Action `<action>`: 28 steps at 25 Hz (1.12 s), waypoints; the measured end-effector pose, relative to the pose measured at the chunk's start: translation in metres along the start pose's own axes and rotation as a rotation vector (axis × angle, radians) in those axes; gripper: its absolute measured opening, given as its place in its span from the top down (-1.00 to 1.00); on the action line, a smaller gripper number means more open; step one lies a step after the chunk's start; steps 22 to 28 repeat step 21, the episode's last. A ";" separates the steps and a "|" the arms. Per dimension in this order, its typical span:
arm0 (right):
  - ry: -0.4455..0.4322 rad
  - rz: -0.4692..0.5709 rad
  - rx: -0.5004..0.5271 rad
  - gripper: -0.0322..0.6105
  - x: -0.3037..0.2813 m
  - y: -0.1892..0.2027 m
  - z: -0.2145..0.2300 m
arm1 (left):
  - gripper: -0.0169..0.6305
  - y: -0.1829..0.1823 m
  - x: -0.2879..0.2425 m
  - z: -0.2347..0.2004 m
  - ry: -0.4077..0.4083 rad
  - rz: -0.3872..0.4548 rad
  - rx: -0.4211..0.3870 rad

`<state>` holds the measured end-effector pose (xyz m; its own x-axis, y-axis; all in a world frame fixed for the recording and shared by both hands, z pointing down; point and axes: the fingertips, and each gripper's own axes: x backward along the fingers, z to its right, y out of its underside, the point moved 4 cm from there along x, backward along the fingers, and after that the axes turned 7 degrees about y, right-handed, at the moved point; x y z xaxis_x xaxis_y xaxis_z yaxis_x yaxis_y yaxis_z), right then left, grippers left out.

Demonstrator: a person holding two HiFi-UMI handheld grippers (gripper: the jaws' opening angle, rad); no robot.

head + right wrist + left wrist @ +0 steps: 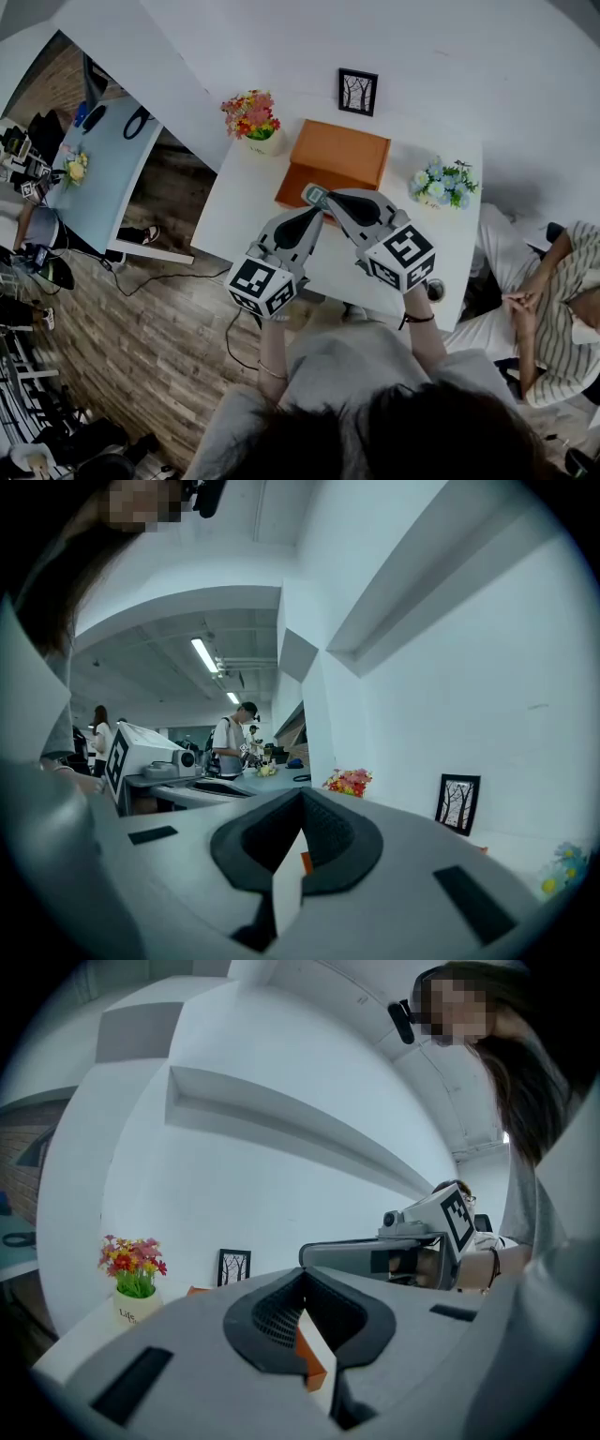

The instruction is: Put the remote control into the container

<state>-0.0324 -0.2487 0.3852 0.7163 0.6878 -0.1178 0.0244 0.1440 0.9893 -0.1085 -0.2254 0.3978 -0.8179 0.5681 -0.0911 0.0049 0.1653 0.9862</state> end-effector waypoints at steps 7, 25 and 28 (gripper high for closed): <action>-0.011 0.020 0.003 0.91 0.014 -0.002 -0.010 | 0.94 -0.001 0.009 0.016 -0.007 0.000 -0.011; -0.012 0.048 0.030 0.91 0.026 -0.009 -0.014 | 0.94 -0.008 0.011 0.030 0.003 0.010 -0.044; -0.012 0.048 0.030 0.91 0.026 -0.009 -0.014 | 0.94 -0.008 0.011 0.030 0.003 0.010 -0.044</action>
